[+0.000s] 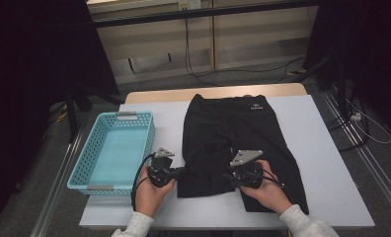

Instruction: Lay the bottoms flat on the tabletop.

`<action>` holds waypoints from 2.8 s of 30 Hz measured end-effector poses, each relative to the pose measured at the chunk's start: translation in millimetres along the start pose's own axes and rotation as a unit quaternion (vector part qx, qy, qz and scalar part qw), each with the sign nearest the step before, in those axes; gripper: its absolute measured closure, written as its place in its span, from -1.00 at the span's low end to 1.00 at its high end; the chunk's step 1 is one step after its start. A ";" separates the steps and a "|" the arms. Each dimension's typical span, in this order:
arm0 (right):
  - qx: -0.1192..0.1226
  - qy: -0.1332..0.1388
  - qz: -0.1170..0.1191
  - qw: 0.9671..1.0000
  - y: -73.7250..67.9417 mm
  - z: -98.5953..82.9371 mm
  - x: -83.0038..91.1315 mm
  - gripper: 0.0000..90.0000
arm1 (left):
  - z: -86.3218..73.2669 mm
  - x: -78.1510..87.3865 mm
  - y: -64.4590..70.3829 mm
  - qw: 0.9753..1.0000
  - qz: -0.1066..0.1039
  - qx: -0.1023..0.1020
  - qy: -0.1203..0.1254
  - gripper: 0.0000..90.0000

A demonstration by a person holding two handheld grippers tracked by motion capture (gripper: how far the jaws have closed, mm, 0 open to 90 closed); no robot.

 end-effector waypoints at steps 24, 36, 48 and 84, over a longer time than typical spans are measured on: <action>0.023 -0.014 0.038 0.999 -7.4 -7.3 21.6 0.98 | -3.1 7.8 -1.7 0.999 0.025 0.018 0.012 0.48; 0.025 -0.018 0.034 0.999 -7.5 -9.8 18.1 0.97 | -0.4 -19.7 -9.3 1.000 0.028 0.006 -0.007 0.50; 0.023 -0.014 0.041 0.999 -5.3 -8.8 16.2 0.96 | 1.8 -8.2 -6.7 1.000 0.021 0.013 -0.018 0.96; 0.037 -0.031 0.096 0.994 -26.5 -16.4 14.8 0.98 | -7.1 13.5 -8.1 0.998 0.032 0.036 -0.026 0.97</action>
Point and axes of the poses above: each handheld gripper's, and its own axes: x roughly backward along the jaws, z roughly out of its top, y roughly to its right, the point moved 2 cm from there along -x, roughly forward along the jaws, and after that the axes turned 15 degrees about -x, right-handed, at the moved point
